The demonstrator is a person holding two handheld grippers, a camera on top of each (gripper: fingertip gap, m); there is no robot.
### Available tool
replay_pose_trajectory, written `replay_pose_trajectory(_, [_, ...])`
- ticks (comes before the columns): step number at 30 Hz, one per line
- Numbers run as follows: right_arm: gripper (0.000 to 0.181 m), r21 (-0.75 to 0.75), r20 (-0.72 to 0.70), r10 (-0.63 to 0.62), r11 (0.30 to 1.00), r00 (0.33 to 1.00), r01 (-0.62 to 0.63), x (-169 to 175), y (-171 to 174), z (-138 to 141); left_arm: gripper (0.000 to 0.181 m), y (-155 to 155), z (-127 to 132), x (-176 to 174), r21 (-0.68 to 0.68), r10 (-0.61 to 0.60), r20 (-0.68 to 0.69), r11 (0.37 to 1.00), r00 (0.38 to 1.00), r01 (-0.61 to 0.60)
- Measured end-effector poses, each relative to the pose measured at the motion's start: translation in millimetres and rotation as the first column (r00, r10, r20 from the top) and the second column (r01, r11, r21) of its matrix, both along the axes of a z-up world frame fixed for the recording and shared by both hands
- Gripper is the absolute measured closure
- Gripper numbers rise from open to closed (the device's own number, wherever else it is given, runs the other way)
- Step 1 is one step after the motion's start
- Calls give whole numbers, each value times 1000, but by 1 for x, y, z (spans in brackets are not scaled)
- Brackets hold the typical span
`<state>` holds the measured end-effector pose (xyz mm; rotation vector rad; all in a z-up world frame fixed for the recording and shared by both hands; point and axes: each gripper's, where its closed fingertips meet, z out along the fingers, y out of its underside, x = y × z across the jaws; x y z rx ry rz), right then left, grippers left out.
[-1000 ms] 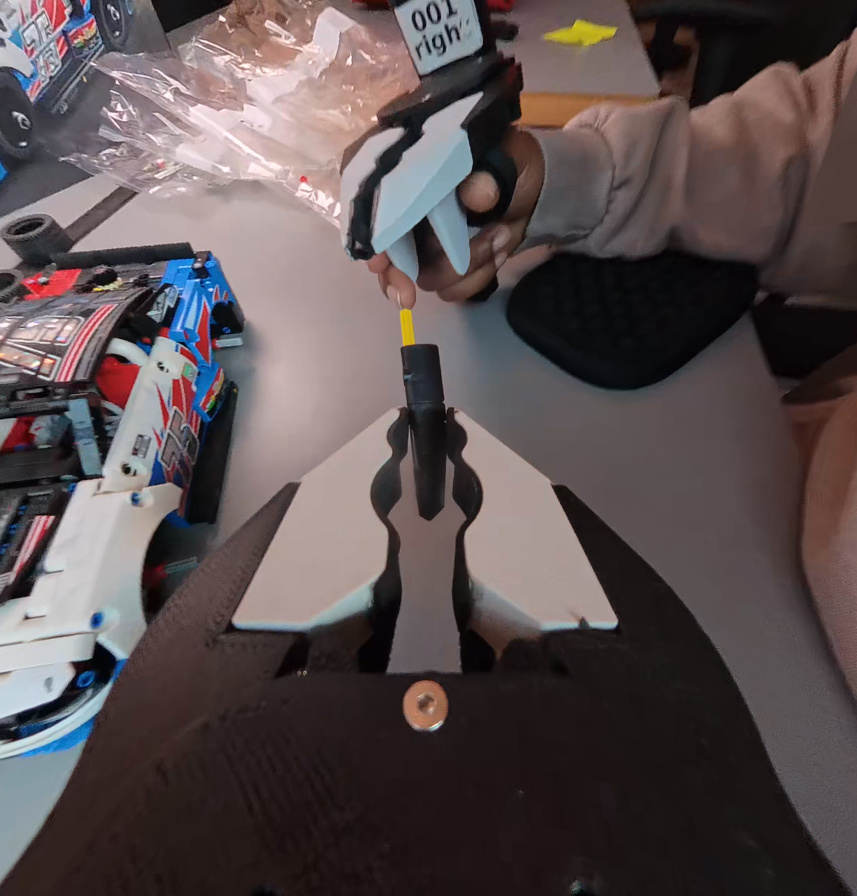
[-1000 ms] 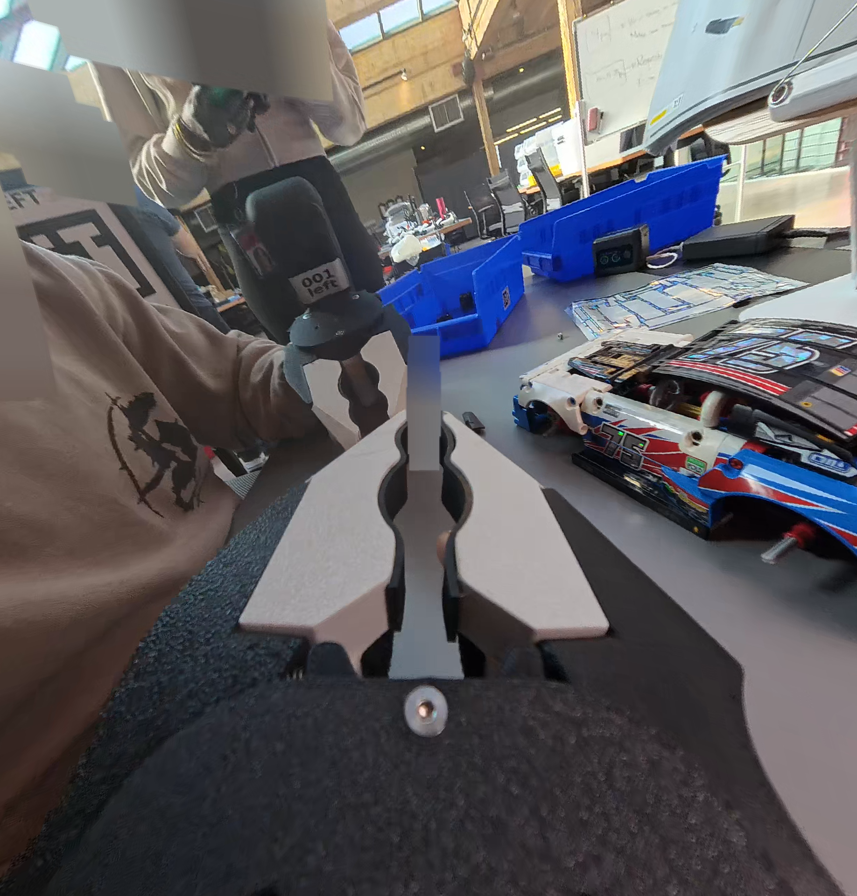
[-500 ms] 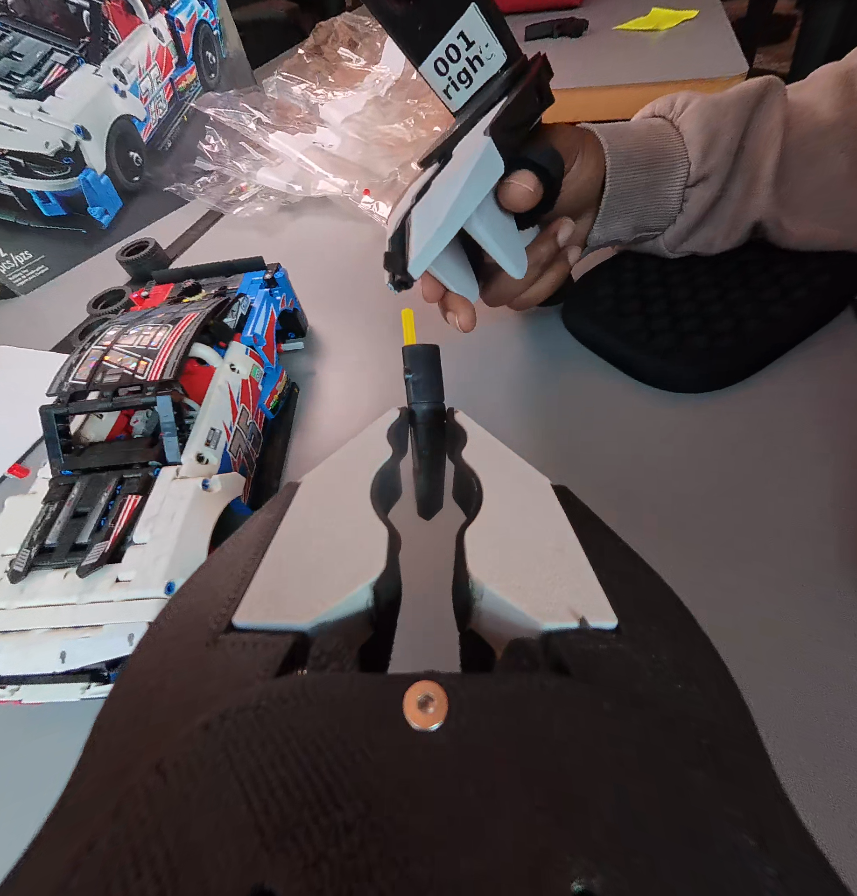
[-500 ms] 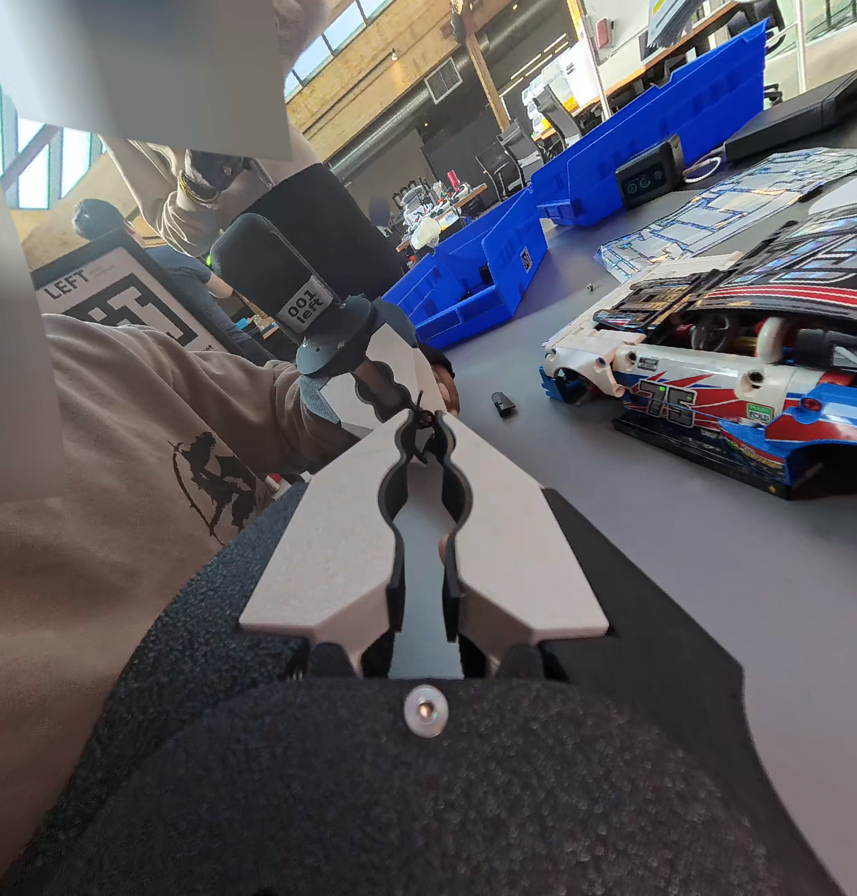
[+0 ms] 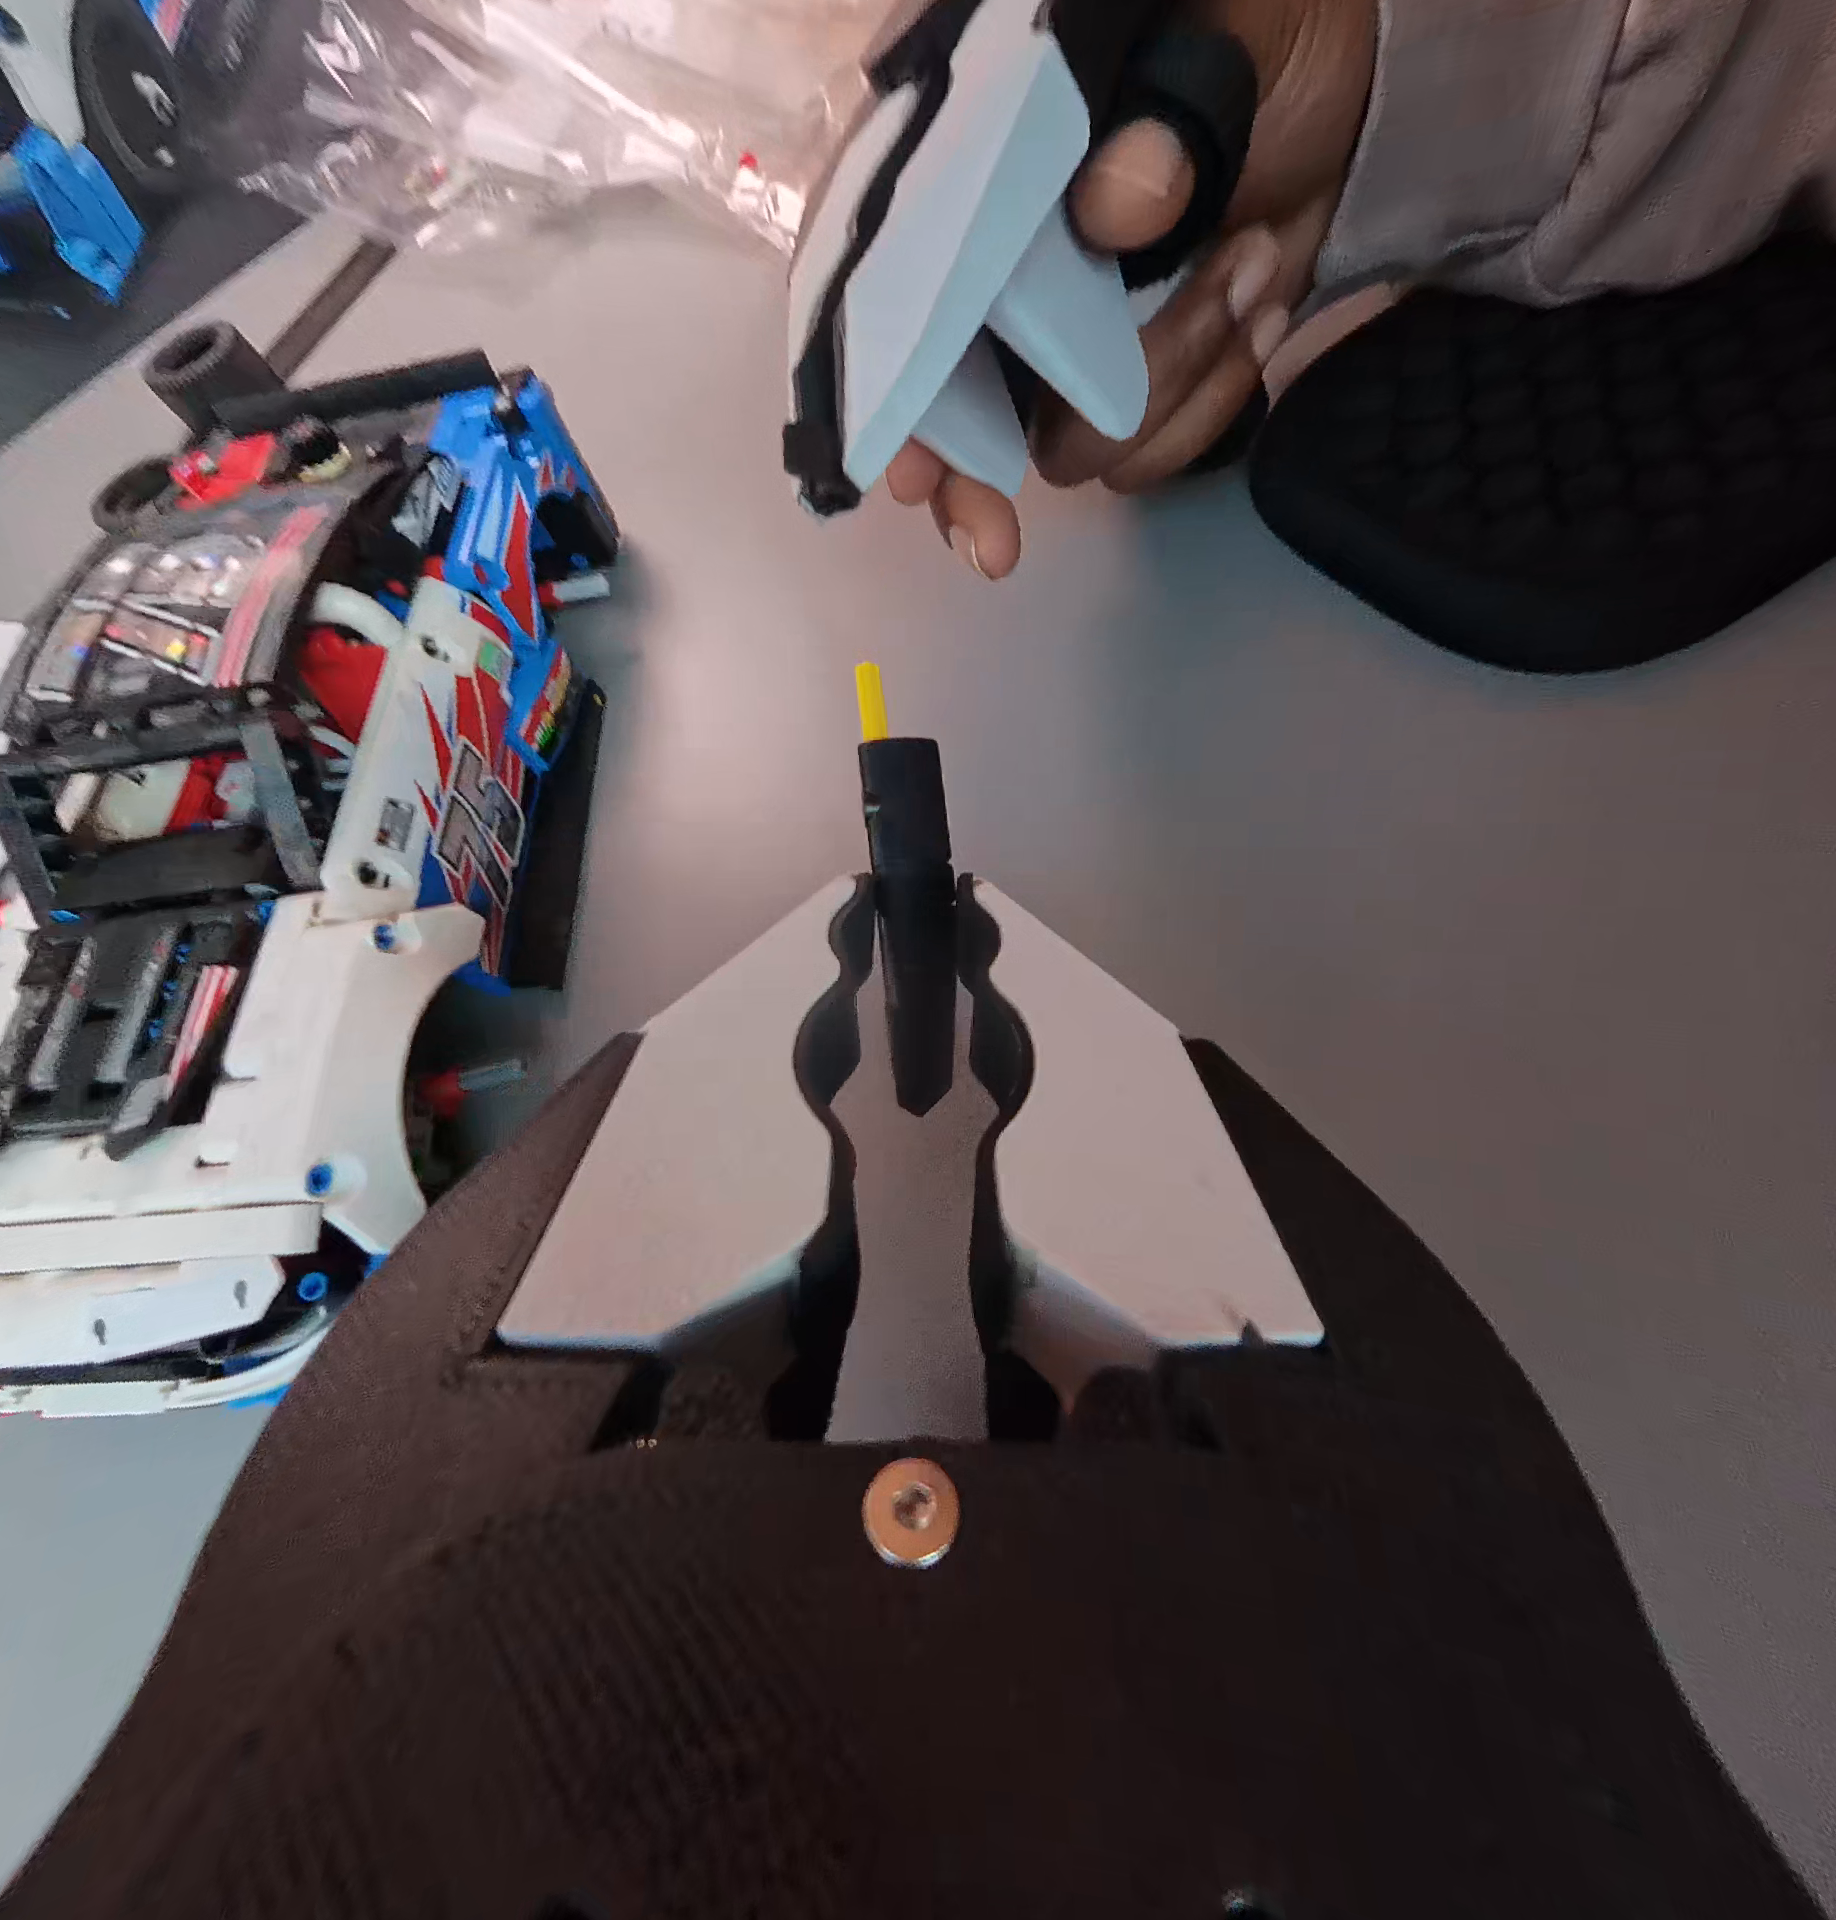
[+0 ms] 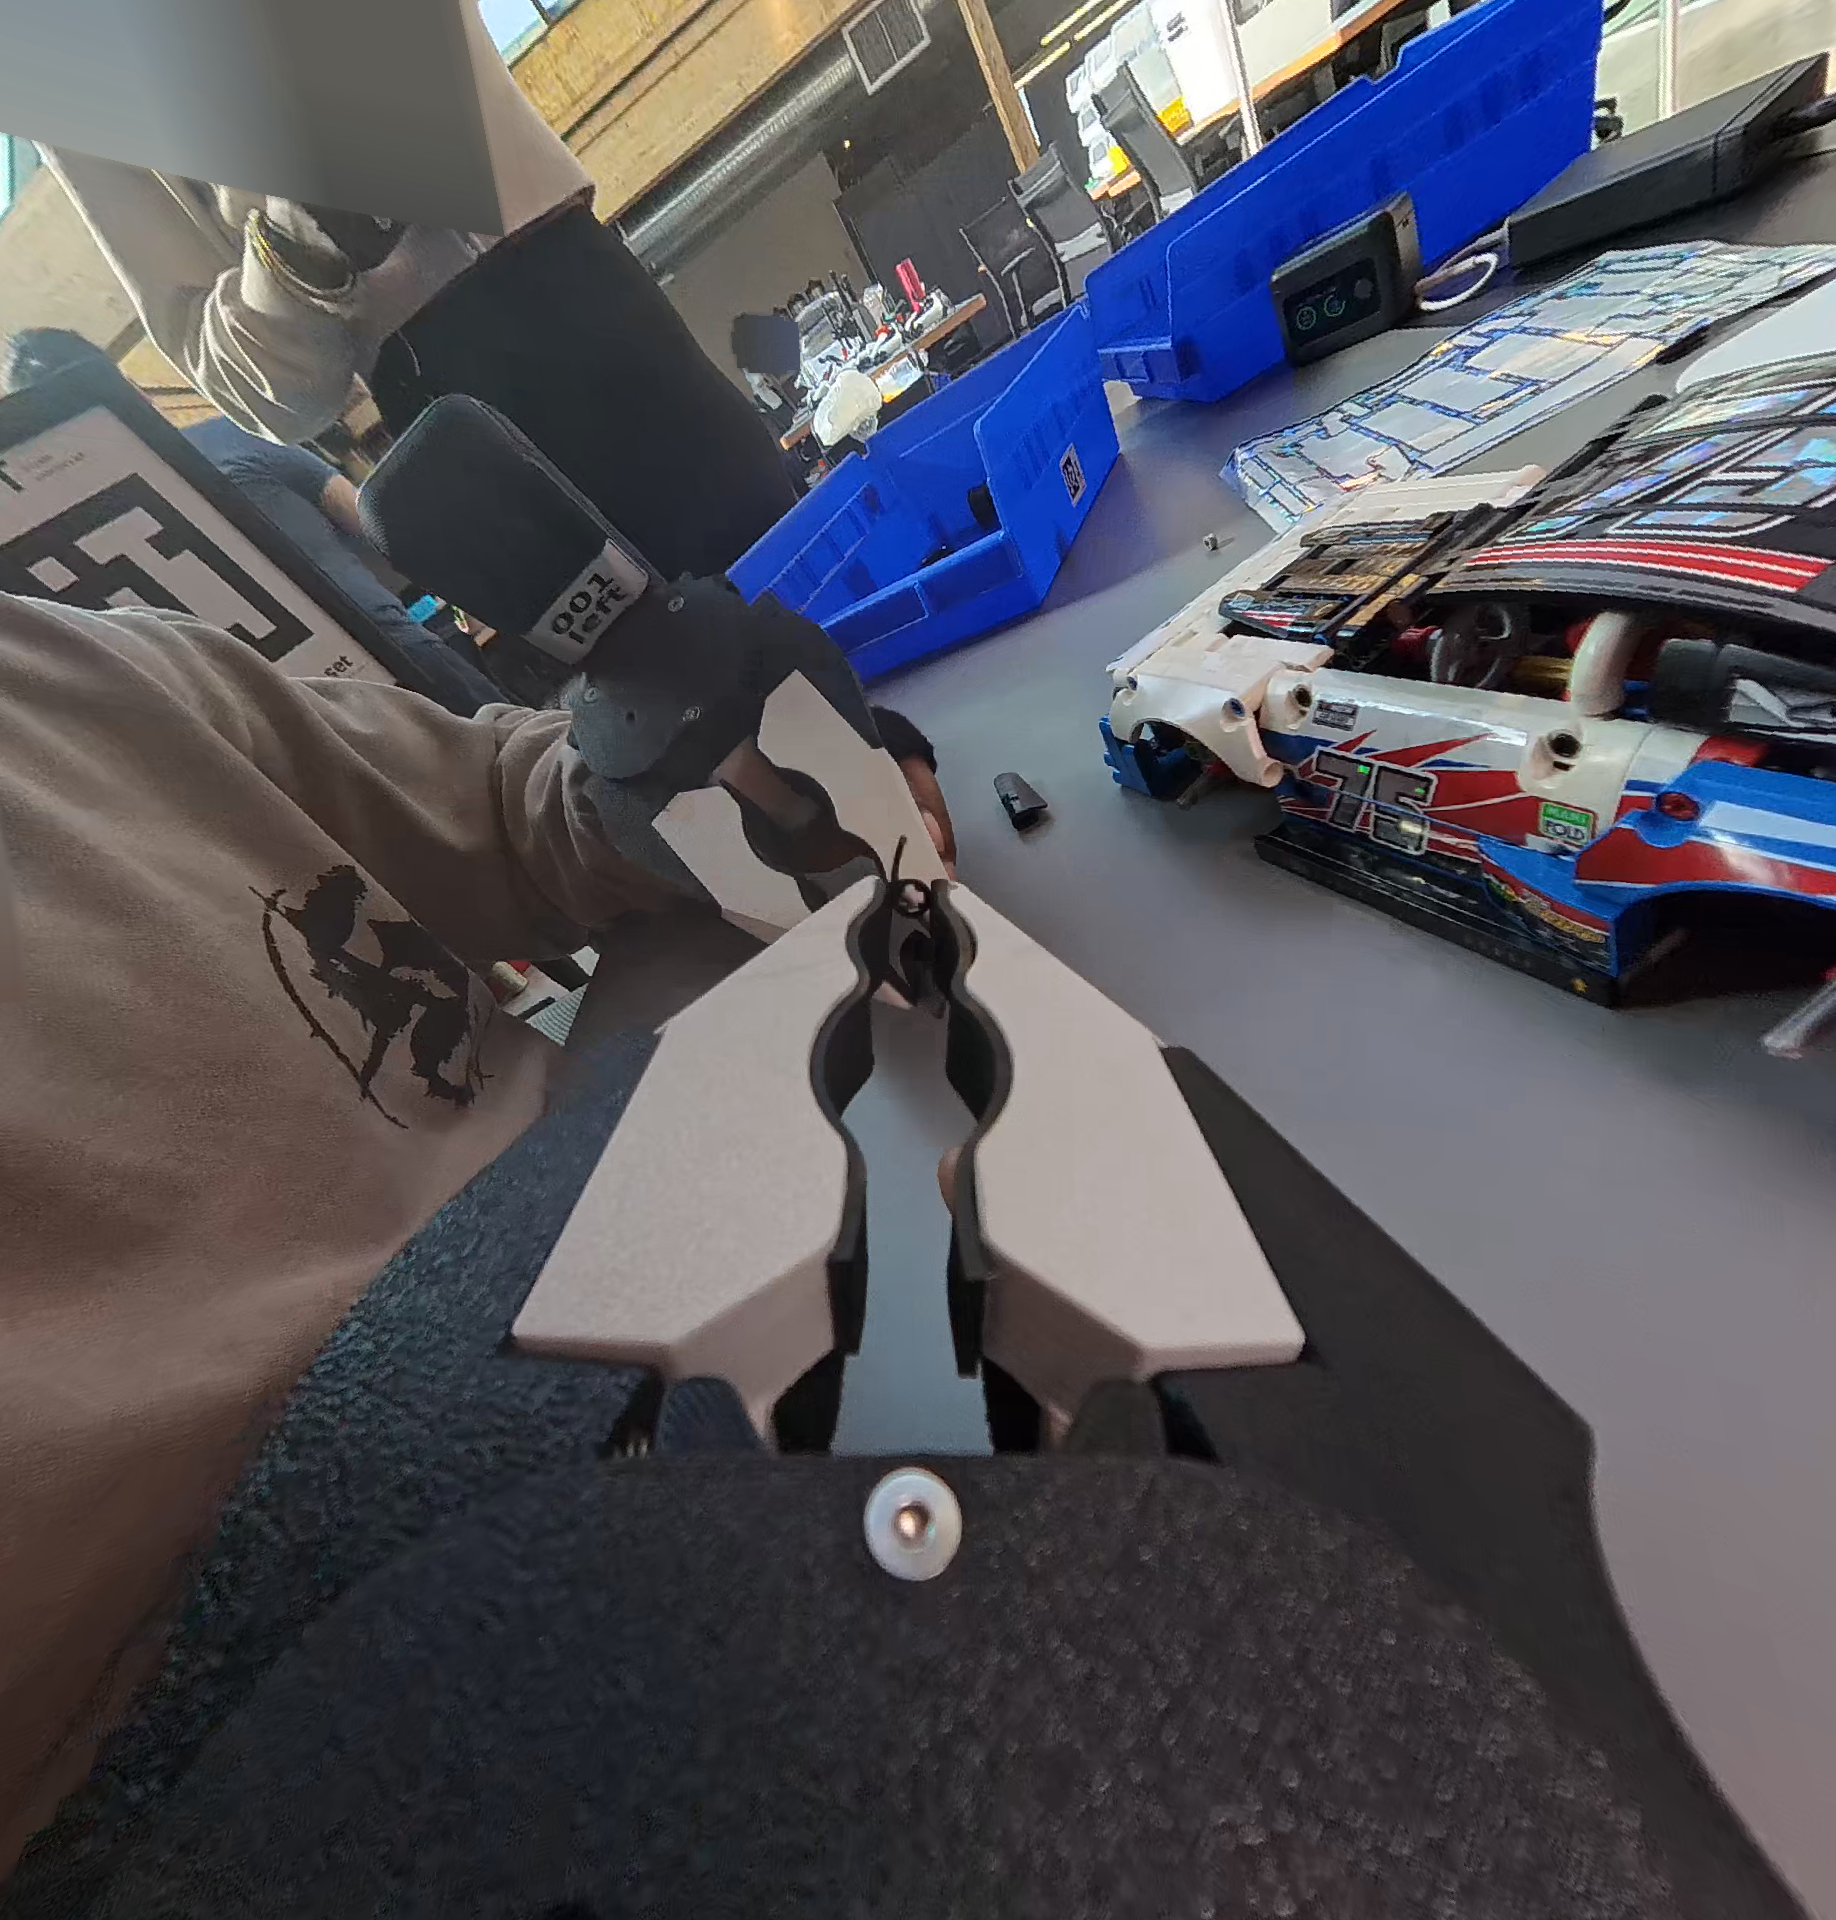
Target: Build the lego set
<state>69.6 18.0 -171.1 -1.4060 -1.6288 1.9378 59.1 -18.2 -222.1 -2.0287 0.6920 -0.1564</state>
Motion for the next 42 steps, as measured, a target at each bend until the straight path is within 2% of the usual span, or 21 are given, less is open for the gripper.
replay_pose_trajectory(2, [177, 65, 34, -18, 998, 999, 16, -2, 2, -10, 168, -5, -18, -2, -109, 4, -12, 994, 1000, -5])
replay_pose_trajectory(6, [177, 250, 78, -28, 968, 997, 8, -2, 0, -31, 167, -9, -31, -7, -182, 19, -9, 983, 1000, -20])
replay_pose_trajectory(10, [177, 416, 64, 13, 908, 998, -38, 0, -11, -41, 159, -7, -16, -10, -144, 12, 86, 990, 996, 1])
replay_pose_trajectory(16, [176, 693, 11, 113, 716, 994, -89, 0, -41, -51, 165, -10, 10, 5, -93, -59, 305, 991, 950, 91])
replay_pose_trajectory(21, [176, 731, -7, 134, 677, 991, -86, -1, -52, -49, 181, -15, 3, 18, -97, -111, 262, 985, 959, 141])
replay_pose_trajectory(24, [175, 702, -51, 110, 711, 993, -43, -2, -49, -39, 181, -13, 9, 18, -87, -95, 314, 988, 945, 128])
replay_pose_trajectory(26, [172, 640, -137, 60, 767, 989, 43, -6, -43, -20, 181, -10, 24, 16, -72, -59, 485, 992, 872, 107])
replay_pose_trajectory(28, [172, 550, -215, 3, 827, 977, 119, -8, -36, 1, 181, -7, 45, 10, -69, -21, 700, 993, 714, 96])
replay_pose_trajectory(30, [172, 539, -255, -23, 827, 967, 162, -9, -32, 9, 181, -4, 57, 3, -84, 17, 840, 992, 542, 98])
replay_pose_trajectory(31, [173, 560, -268, -27, 809, 963, 178, -9, -30, 8, 181, -4, 60, 2, -93, 28, 879, 989, 477, 112])
replay_pose_trajectory(33, [170, 586, -260, -14, 793, 965, 169, -10, -34, 4, 181, -3, 63, 1, -90, 33, 919, 988, 393, 127])
replay_pose_trajectory(34, [168, 576, -251, -9, 803, 968, 157, -10, -38, 3, 181, -3, 65, 1, -86, 30, 928, 987, 371, 135])
replay_pose_trajectory(36, [167, 555, -251, -13, 818, 968, 154, -12, -42, 5, 181, -3, 64, 4, -83, 27, 929, 987, 368, 139])
replay_pose_trajectory(42, [176, 658, -278, -10, 726, 960, 198, -15, -38, 2, 181, -4, 62, 8, -96, 33, 934, 982, 355, 162])
